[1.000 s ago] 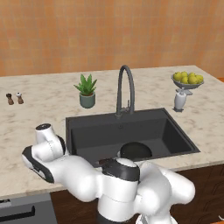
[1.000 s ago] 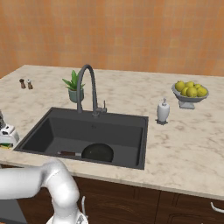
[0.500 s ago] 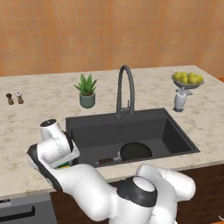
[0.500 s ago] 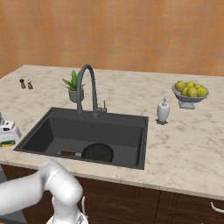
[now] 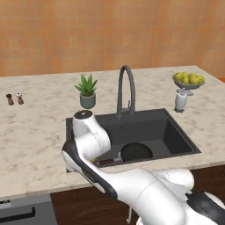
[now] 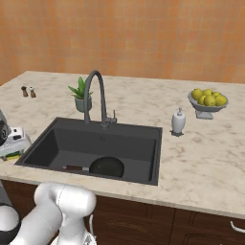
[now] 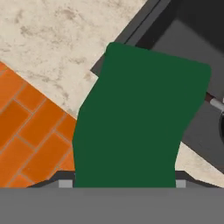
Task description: Pick the pan and sponge and place them into the sink. Then turn on the water.
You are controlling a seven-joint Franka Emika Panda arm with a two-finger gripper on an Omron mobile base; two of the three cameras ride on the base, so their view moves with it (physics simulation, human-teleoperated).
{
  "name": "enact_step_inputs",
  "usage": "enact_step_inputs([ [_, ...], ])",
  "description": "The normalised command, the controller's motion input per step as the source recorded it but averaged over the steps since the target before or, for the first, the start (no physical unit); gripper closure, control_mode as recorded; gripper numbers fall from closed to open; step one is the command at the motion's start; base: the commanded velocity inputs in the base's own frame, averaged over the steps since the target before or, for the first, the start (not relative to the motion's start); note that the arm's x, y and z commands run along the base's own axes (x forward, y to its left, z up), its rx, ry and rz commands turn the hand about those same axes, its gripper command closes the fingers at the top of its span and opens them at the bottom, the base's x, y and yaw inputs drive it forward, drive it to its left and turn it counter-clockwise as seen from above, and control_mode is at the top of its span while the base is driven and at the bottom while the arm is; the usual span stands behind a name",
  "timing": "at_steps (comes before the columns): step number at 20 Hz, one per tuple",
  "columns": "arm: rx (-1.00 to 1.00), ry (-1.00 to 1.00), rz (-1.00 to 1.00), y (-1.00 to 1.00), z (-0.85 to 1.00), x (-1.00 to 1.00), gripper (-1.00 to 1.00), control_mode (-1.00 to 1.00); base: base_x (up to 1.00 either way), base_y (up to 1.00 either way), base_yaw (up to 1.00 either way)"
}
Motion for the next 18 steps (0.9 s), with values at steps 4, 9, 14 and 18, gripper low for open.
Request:
enact_step_inputs([
  [4,0.0,0.27,0.21,-0.67,0.85,-0.05,1.0,-1.0,0.0,0.0,0.0],
  [9,0.0,0.26,0.11,-0.89,0.54,0.0,1.0,-1.0,0.0,0.0,0.0],
  [14,0.02,0.21,0.0,-1.0,0.12,0.08,1.0,-1.0,0.0,0.0,0.0],
  [18,0.09,0.23,-0.06,-1.0,-0.01,0.59,1.0,-1.0,0.0,0.0,0.0],
])
